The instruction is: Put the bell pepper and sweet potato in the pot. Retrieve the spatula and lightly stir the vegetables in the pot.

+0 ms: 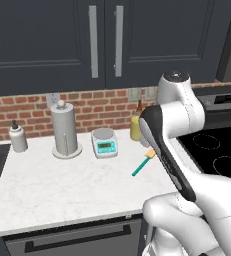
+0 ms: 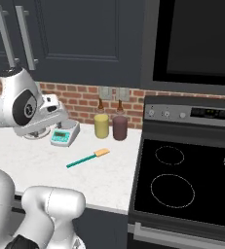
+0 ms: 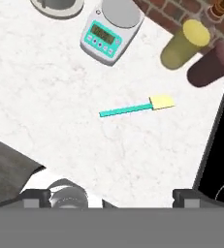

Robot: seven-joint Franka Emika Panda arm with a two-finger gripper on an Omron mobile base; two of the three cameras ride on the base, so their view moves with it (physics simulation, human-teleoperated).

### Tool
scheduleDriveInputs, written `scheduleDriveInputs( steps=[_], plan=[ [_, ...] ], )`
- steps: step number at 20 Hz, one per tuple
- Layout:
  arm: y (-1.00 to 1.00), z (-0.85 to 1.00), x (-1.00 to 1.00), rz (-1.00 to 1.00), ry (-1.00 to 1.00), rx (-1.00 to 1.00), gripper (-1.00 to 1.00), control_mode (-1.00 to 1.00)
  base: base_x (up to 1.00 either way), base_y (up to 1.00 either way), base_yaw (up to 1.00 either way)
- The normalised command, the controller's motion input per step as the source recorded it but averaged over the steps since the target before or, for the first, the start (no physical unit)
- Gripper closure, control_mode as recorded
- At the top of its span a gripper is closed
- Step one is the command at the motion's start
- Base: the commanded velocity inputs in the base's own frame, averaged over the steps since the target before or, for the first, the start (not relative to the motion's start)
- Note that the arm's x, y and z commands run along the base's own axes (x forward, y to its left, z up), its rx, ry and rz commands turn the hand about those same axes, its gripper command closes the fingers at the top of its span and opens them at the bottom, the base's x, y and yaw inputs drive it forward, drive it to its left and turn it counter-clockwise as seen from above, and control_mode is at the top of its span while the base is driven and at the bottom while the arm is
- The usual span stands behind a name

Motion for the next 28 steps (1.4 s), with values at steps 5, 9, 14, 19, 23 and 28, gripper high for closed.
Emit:
scheduleDriveInputs(
  steps=[5, 9, 14, 19, 23, 28],
  plan=[
    [0.00, -0.38, 0.20, 0.68, 0.27, -0.44, -1.00, -1.00, 0.00, 0.00, 0.00],
    [0.05, -0.63, 0.18, 0.66, 0.30, -0.43, -1.00, -1.00, 0.00, 0.00, 0.00],
    [0.28, -0.64, 0.00, 0.59, 0.11, -0.36, -1.00, -1.00, 0.00, 0.00, 0.00],
    [0.22, -0.42, 0.03, 0.39, 0.01, -0.29, -1.00, -1.00, 0.00, 0.00, 0.00],
    [0.00, -0.15, 0.41, 0.16, 0.05, -0.22, -1.00, -1.00, 0.00, 0.00, 0.00],
    [0.02, -0.15, 0.50, 0.06, 0.16, -0.15, -1.00, -1.00, 0.00, 0.00, 0.00]
  ],
)
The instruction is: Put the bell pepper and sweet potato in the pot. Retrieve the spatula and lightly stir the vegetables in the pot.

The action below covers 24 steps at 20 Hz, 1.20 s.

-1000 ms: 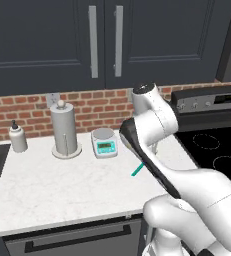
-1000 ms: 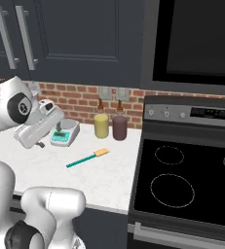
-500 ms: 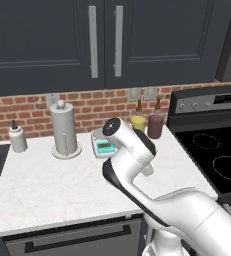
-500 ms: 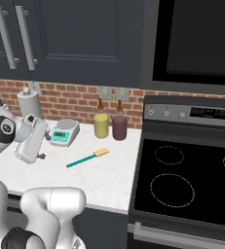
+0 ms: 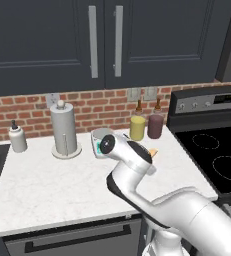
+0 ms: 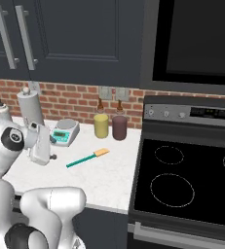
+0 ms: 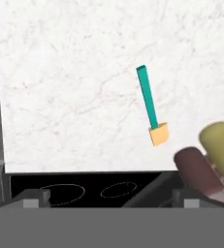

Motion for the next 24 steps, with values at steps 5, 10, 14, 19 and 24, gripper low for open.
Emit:
scheduleDriveInputs(
  steps=[5, 10, 14, 19, 24],
  plan=[
    [0.22, -0.26, 0.40, 0.00, 0.28, -0.06, -1.00, -1.00, 0.00, 0.00, 0.00],
    [0.11, -0.16, 0.23, 0.00, 0.24, -0.03, -1.00, -1.00, 0.00, 0.00, 0.00],
    [0.00, -0.31, 0.00, 0.00, 0.05, -0.07, -1.00, -1.00, 0.00, 0.00, 0.00],
    [-0.01, -0.47, -0.04, 0.00, 0.00, -0.11, -1.00, -1.00, 0.00, 0.00, 0.00],
    [-0.19, -0.34, 0.04, 0.00, 0.00, -0.03, -1.00, -1.00, 0.00, 0.00, 0.00]
  ],
)
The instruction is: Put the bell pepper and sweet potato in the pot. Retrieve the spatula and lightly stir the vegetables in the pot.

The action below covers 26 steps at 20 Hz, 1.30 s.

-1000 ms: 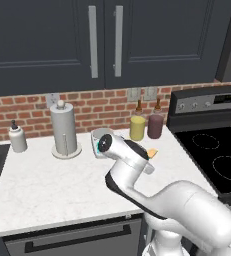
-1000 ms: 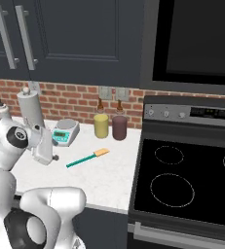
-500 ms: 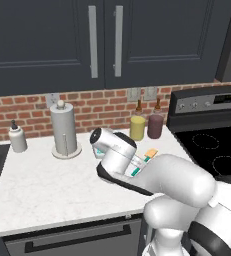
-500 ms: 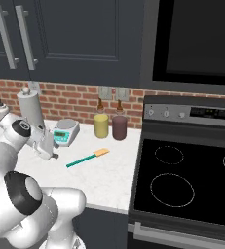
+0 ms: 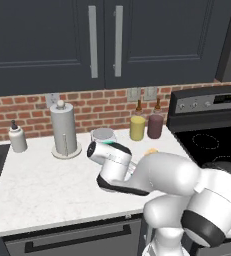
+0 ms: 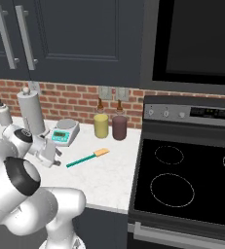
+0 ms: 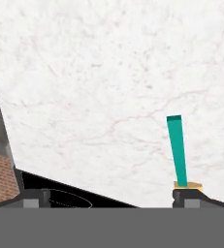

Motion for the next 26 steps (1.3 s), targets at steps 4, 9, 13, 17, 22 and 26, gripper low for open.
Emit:
scheduleDriveInputs(
  steps=[4, 9, 13, 17, 22, 26],
  plan=[
    [-0.25, -0.17, 0.10, 0.00, 0.00, 0.00, -1.00, -1.00, 0.00, 0.00, 0.00],
    [-0.17, -0.25, 0.00, 0.00, 0.00, 0.00, -1.00, -1.00, 0.00, 0.00, 0.00],
    [-0.09, -0.29, 0.00, 0.01, 0.00, -0.01, -1.00, -1.00, 0.00, 0.00, 0.00],
    [-0.06, -0.15, 0.11, 0.06, -0.07, 0.00, -1.00, -1.00, 0.00, 0.00, 0.00],
    [0.00, -0.10, 0.18, 0.10, -0.10, 0.00, -1.00, -1.00, 0.00, 0.00, 0.00],
    [0.00, -0.20, 0.14, 0.09, -0.04, 0.00, -1.00, -1.00, 0.00, 0.00, 0.00]
  ],
)
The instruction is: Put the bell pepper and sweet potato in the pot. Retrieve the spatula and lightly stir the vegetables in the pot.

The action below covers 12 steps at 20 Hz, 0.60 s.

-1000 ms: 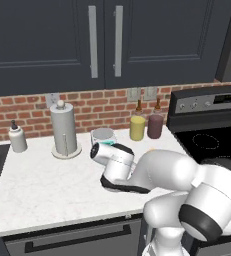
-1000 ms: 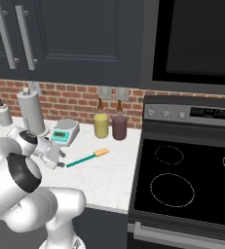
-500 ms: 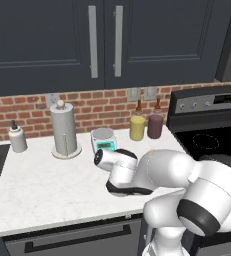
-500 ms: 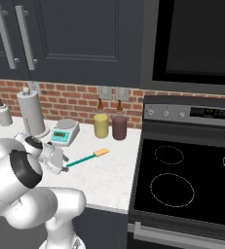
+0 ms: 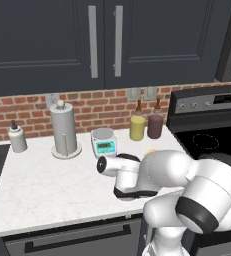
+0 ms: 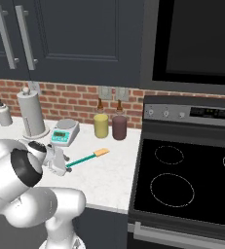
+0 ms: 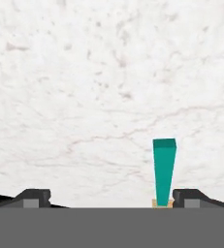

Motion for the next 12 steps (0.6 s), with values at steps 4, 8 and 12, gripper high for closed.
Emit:
scheduleDriveInputs(
  steps=[4, 8, 12],
  plan=[
    [0.00, -0.23, 0.14, 0.05, 0.00, 0.00, -1.00, -1.00, 0.00, 0.00, 0.00],
    [0.00, -0.16, 0.21, 0.01, 0.00, 0.00, -1.00, -1.00, 0.00, 0.00, 0.00],
    [0.00, -0.15, 0.13, 0.02, 0.00, 0.00, -1.00, -1.00, 0.00, 0.00, 0.00]
  ],
)
